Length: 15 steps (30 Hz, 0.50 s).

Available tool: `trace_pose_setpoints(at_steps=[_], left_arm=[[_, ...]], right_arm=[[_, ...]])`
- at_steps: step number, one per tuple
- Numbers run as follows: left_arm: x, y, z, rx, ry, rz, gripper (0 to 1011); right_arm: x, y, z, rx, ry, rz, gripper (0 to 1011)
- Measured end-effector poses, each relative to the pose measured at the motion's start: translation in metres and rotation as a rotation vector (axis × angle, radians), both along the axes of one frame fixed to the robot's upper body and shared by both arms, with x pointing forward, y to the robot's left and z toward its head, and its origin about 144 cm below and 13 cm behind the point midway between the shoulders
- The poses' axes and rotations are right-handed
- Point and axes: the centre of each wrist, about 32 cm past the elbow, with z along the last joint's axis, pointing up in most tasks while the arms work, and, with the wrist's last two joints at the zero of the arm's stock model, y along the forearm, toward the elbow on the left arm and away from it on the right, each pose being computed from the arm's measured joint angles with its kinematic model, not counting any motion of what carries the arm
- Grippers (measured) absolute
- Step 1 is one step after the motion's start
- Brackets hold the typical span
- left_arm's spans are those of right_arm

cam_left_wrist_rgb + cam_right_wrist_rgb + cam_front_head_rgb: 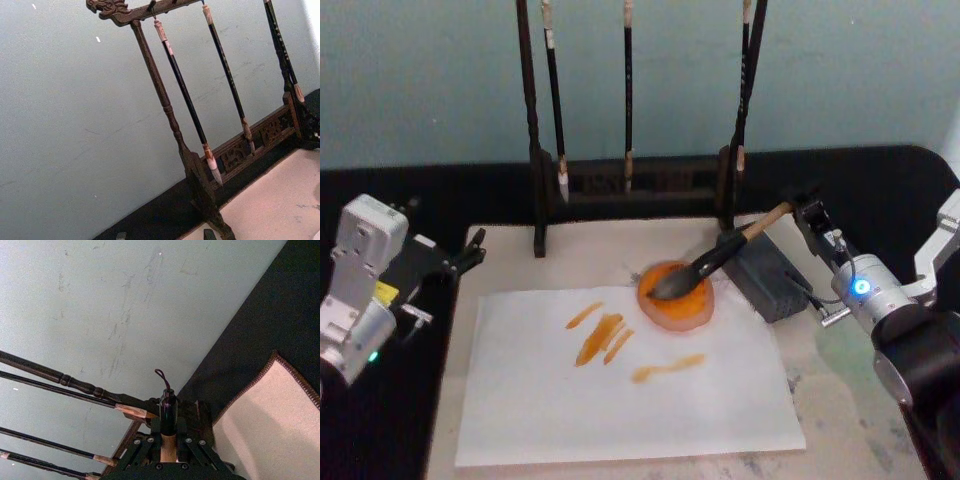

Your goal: Pick up the brush from the inkstone, write on the paper, then place the brush back to its original position.

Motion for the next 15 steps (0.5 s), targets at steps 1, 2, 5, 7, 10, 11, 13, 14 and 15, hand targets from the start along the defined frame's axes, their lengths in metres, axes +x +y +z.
trace_pose_setpoints(at_steps=[1, 2, 5, 7, 10, 11, 13, 14, 15], left_arm=[[0.0000, 0.0000, 0.0000, 0.000, 0.000, 0.000, 1001], [0.0000, 0.0000, 0.0000, 0.000, 0.000, 0.000, 1001], [0.0000, 0.0000, 0.0000, 0.000, 0.000, 0.000, 1001], [0.0000, 0.0000, 0.0000, 0.000, 0.000, 0.000, 1001], [0.0000, 0.0000, 0.0000, 0.000, 0.000, 0.000, 1001], [0.0000, 0.0000, 0.0000, 0.000, 0.000, 0.000, 1001], [0.0000, 0.0000, 0.0000, 0.000, 0.000, 0.000, 1001], [0.0000, 0.0000, 0.0000, 0.000, 0.000, 0.000, 1001], [0.0000, 0.0000, 0.0000, 0.000, 0.000, 0.000, 1001]], right_arm=[[0.0000, 0.0000, 0.0000, 0.000, 0.000, 0.000, 180], [0.0000, 0.0000, 0.0000, 0.000, 0.000, 0.000, 197], [0.0000, -0.0001, 0.0000, 0.000, -0.001, 0.000, 281], [0.0001, 0.0000, 0.0000, 0.001, -0.001, 0.000, 336], [0.0001, -0.0001, 0.0000, 0.001, -0.001, 0.000, 460], [0.0001, -0.0001, 0.0000, 0.001, -0.001, 0.000, 475], [0.0001, -0.0001, 0.0000, 0.000, -0.001, 0.000, 565], [0.0001, -0.0001, 0.0000, 0.000, -0.001, 0.000, 585], [0.0001, -0.0001, 0.0000, 0.000, -0.001, 0.000, 604]])
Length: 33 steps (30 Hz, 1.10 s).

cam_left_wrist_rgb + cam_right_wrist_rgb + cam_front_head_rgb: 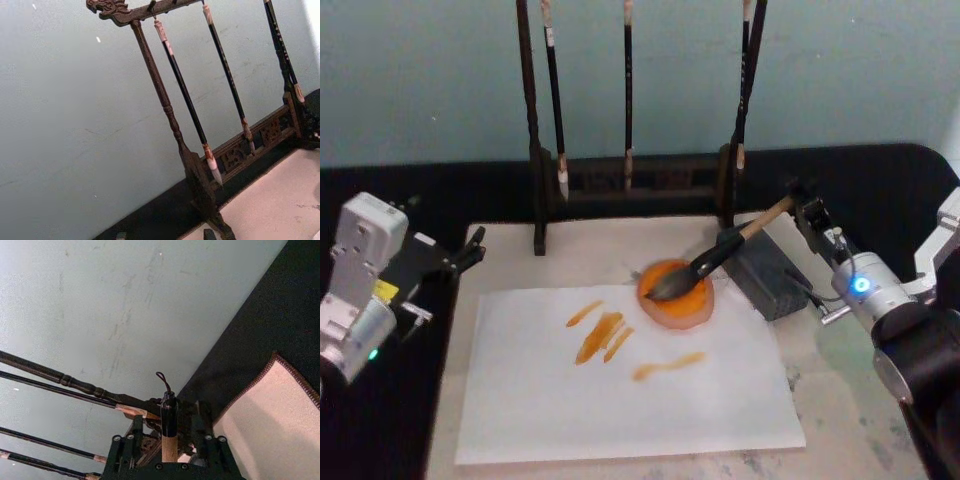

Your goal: Pick up the brush from the inkstone, write on the paper, then place the brush back to its original position.

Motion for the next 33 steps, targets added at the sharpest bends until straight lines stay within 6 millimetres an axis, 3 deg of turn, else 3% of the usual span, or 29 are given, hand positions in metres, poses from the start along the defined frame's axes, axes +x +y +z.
trace_pose_setpoints(at_steps=[5, 14, 22, 33], left_arm=[[0.000, 0.000, 0.000, 0.000, 0.000, 0.000, 1001], [0.000, 0.000, 0.000, 0.000, 0.000, 0.000, 1001], [0.000, 0.000, 0.000, 0.000, 0.000, 0.000, 1002], [0.000, 0.000, 0.000, 0.000, 0.000, 0.000, 1001]], right_arm=[[0.000, 0.000, 0.000, 0.000, 0.000, 0.000, 784], [-0.003, -0.002, 0.000, 0.003, 0.011, 0.004, 997], [-0.015, 0.000, 0.007, -0.011, 0.039, -0.001, 1000], [-0.044, 0.006, 0.027, -0.160, -0.009, -0.090, 1000]])
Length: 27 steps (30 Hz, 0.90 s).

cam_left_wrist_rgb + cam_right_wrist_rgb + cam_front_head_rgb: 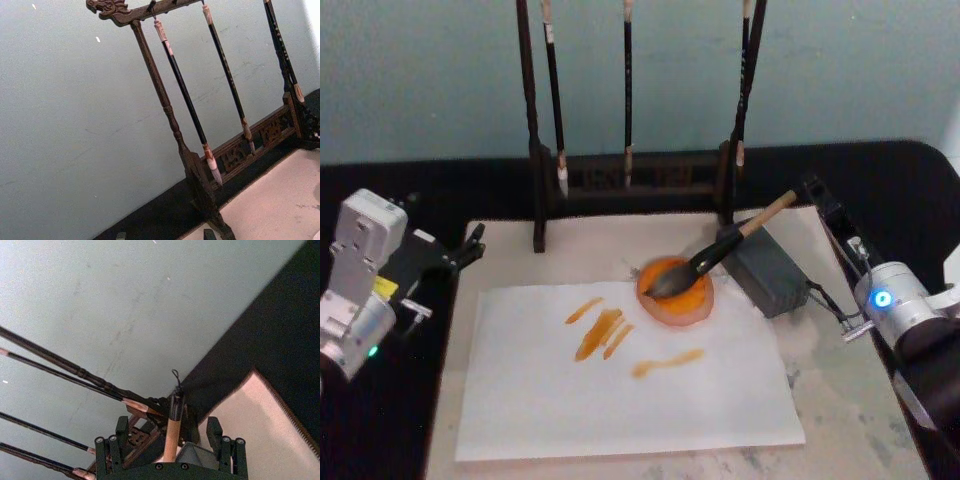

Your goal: Pick up the brush from the inkstone, write on the paper, then place the brush back to its original position.

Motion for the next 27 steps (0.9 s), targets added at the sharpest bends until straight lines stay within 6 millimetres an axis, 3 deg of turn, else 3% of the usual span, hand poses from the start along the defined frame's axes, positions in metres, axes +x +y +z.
trace_pose_setpoints(at_steps=[9, 18, 27], left_arm=[[0.000, 0.000, 0.000, 0.000, 0.000, 0.000, 1001], [0.000, 0.000, 0.000, 0.000, 0.000, 0.000, 1001], [0.000, 0.000, 0.000, 0.000, 0.000, 0.000, 1001]], right_arm=[[-0.008, -0.005, 0.015, -0.240, -0.119, 0.080, 1000], [0.007, -0.001, 0.026, -0.617, -0.259, 0.235, 1000], [0.021, 0.015, 0.024, -0.921, -0.297, 0.255, 1000]])
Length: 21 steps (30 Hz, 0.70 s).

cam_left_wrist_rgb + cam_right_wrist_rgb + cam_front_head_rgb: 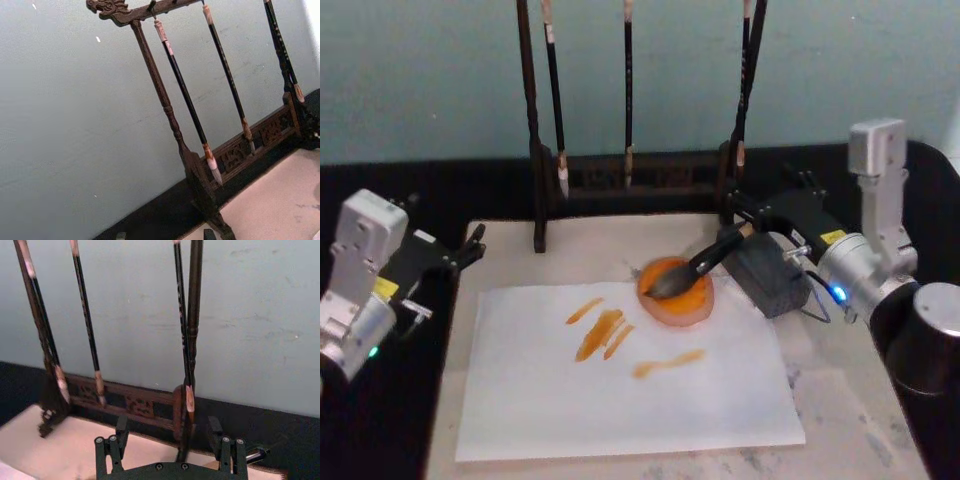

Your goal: Pick up the brush from the inkstone, write on the paper, then place the brush back to its original position.

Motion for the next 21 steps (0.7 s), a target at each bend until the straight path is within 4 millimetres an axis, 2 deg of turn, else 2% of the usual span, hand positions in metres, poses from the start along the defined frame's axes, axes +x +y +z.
trace_pose_setpoints(at_steps=[10, 21], left_arm=[[0.0000, 0.0000, 0.0000, 0.000, 0.000, 0.000, 1001], [0.0000, 0.0000, 0.0000, 0.000, 0.000, 0.000, 1001]], right_arm=[[0.0086, 0.0074, -0.0081, -0.042, -0.005, -0.031, 1000], [0.0092, 0.0076, -0.0083, -0.039, -0.011, -0.035, 1000]])
